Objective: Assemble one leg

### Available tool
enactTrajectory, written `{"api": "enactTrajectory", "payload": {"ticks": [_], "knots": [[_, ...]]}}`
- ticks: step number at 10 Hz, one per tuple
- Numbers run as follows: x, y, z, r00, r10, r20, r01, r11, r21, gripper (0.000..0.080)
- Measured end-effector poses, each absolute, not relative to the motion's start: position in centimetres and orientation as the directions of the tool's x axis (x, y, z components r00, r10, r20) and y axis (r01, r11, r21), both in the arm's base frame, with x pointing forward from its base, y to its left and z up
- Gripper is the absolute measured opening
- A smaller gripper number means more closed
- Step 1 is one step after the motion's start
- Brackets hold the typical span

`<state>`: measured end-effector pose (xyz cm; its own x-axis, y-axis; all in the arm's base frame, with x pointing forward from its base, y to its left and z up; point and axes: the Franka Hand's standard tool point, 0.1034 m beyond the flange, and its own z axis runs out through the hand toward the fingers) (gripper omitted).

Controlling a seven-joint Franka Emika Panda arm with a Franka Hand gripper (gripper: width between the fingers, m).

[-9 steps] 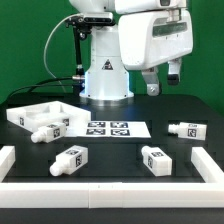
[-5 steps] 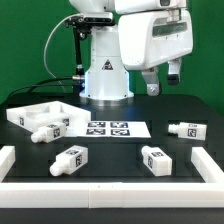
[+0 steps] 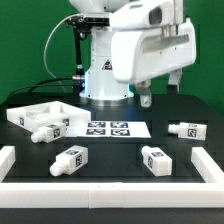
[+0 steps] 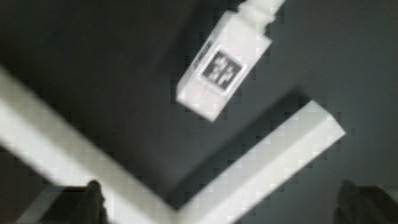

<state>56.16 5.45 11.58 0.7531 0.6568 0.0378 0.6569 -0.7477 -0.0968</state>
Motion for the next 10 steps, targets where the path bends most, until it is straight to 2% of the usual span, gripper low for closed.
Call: {"api": "enactTrajectory", "payload": {"ticks": [1, 5, 7, 9, 10], "knots": [[56.5, 5.2, 11.1, 0.743, 0.667, 0.047, 0.669, -0.739, -0.083, 0.065], [56.4, 5.2, 10.9, 0.76, 0.649, 0.043, 0.649, -0.755, -0.087, 0.065], [56.3, 5.4, 8.2, 0.863, 0.505, 0.023, 0.504, -0.858, -0.098, 0.065], [57.0, 4.5, 4.8, 0.859, 0.505, 0.082, 0.51, -0.858, -0.058, 0.065], [56.9, 4.7, 5.0, 0.864, 0.499, 0.069, 0.503, -0.861, -0.067, 0.065]]}}
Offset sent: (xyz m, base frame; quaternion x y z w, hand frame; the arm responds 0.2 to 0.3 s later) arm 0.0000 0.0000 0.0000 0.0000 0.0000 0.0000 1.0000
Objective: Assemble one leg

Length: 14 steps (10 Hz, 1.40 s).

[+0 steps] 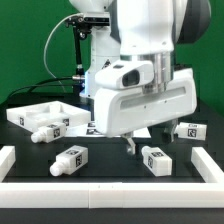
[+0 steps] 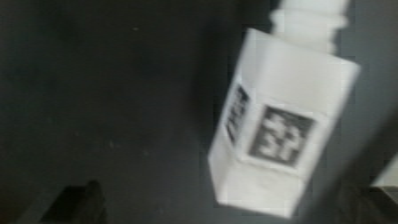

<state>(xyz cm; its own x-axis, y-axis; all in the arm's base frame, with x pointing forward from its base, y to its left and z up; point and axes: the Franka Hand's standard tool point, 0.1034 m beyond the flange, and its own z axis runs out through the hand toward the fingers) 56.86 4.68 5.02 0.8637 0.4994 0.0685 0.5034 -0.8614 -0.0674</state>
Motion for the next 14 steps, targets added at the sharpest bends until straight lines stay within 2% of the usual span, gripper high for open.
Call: {"api": "enactTrajectory", "payload": {"ticks": [3, 5, 7, 9, 11, 12, 13, 14], "knots": [[56.9, 4.8, 5.0, 0.864, 0.499, 0.069, 0.503, -0.862, -0.067, 0.065], [56.4, 6.0, 3.1, 0.921, 0.388, 0.037, 0.39, -0.916, -0.089, 0.065], [56.4, 5.9, 1.5, 0.922, 0.383, 0.049, 0.386, -0.919, -0.084, 0.065], [56.2, 6.1, 1.2, 0.921, 0.385, 0.06, 0.389, -0.918, -0.078, 0.065], [56.1, 6.0, 1.1, 0.921, 0.384, 0.06, 0.388, -0.918, -0.078, 0.0392], [56.1, 6.0, 1.1, 0.921, 0.384, 0.06, 0.388, -0.918, -0.078, 0.0392], [56.1, 6.0, 1.1, 0.921, 0.384, 0.06, 0.388, -0.918, -0.078, 0.0284], [56.1, 6.0, 1.1, 0.922, 0.383, 0.06, 0.386, -0.919, -0.078, 0.0284]]}}
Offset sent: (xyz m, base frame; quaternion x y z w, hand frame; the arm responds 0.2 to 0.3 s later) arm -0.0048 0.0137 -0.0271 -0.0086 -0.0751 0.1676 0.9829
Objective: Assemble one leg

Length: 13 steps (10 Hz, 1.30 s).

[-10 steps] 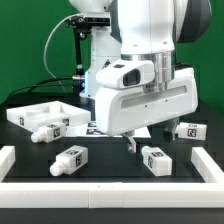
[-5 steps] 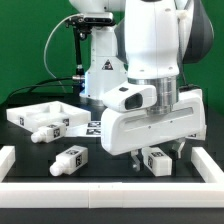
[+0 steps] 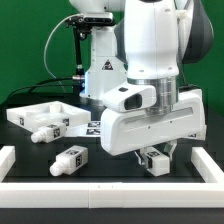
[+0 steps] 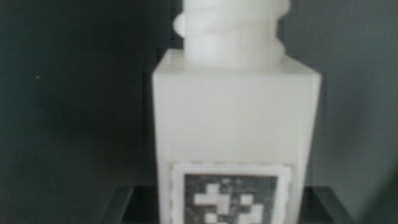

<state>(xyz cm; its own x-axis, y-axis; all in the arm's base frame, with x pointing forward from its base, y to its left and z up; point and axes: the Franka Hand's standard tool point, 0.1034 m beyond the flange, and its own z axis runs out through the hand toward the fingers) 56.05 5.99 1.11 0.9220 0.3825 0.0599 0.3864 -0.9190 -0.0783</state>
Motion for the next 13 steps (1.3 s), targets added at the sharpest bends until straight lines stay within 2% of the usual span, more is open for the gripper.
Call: {"api": "enactTrajectory", "payload": {"ticks": [1, 3, 4, 7, 8, 10, 12, 13], "knots": [[54.7, 5.7, 1.9, 0.941, 0.334, 0.054, 0.338, -0.938, -0.077, 0.0284], [49.7, 5.5, 4.0, 0.965, 0.262, 0.025, 0.263, -0.962, -0.071, 0.0284], [49.0, 6.2, 4.6, 0.968, 0.248, 0.043, 0.25, -0.966, -0.064, 0.0284], [49.6, 6.3, 4.4, 0.965, 0.255, 0.061, 0.259, -0.964, -0.061, 0.0284], [49.3, 6.5, 4.3, 0.979, 0.194, 0.067, 0.198, -0.978, -0.061, 0.0284], [45.4, 7.6, 3.5, 0.996, 0.079, 0.027, 0.081, -0.995, -0.055, 0.0285], [42.8, 7.6, 1.9, 0.997, 0.062, 0.046, 0.064, -0.997, -0.046, 0.0285], [42.4, 7.1, 1.2, 0.995, 0.081, 0.057, 0.083, -0.996, -0.043, 0.0285]]}}
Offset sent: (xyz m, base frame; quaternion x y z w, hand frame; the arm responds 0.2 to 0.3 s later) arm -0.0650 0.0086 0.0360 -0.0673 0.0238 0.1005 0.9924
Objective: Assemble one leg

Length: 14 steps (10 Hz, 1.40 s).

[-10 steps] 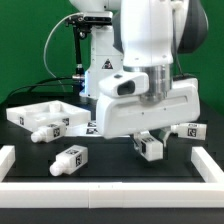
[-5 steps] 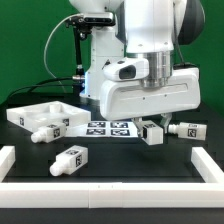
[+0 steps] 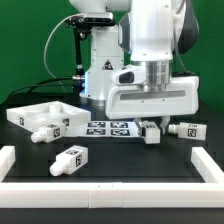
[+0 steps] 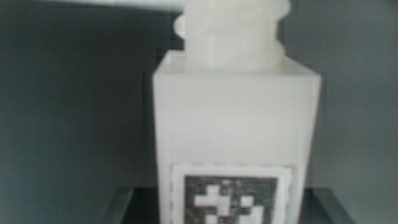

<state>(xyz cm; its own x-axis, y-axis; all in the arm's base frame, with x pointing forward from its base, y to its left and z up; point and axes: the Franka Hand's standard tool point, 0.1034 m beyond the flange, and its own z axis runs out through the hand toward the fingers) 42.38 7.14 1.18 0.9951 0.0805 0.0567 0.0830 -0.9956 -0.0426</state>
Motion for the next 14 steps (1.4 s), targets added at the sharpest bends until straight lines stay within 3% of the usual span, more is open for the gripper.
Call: {"api": "enactTrajectory", "payload": {"ticks": [5, 6, 7, 8, 10, 11, 14], "knots": [[42.5, 7.0, 0.8, 0.994, 0.085, 0.071, 0.088, -0.995, -0.041, 0.0285], [42.4, 6.7, 0.9, 0.993, 0.095, 0.063, 0.098, -0.994, -0.04, 0.0448], [42.5, 5.3, 2.1, 0.995, 0.094, 0.043, 0.096, -0.994, -0.042, 0.0575], [42.4, 3.3, 3.8, 0.992, 0.117, 0.038, 0.119, -0.992, -0.043, 0.0626], [41.9, -0.7, 8.2, 0.987, 0.158, -0.003, 0.158, -0.986, -0.057, 0.0645], [42.3, -2.3, 9.2, 0.983, 0.183, 0.029, 0.184, -0.982, -0.046, 0.0645], [42.2, -2.3, 8.9, 0.984, 0.175, 0.024, 0.176, -0.983, -0.048, 0.0649]]}}
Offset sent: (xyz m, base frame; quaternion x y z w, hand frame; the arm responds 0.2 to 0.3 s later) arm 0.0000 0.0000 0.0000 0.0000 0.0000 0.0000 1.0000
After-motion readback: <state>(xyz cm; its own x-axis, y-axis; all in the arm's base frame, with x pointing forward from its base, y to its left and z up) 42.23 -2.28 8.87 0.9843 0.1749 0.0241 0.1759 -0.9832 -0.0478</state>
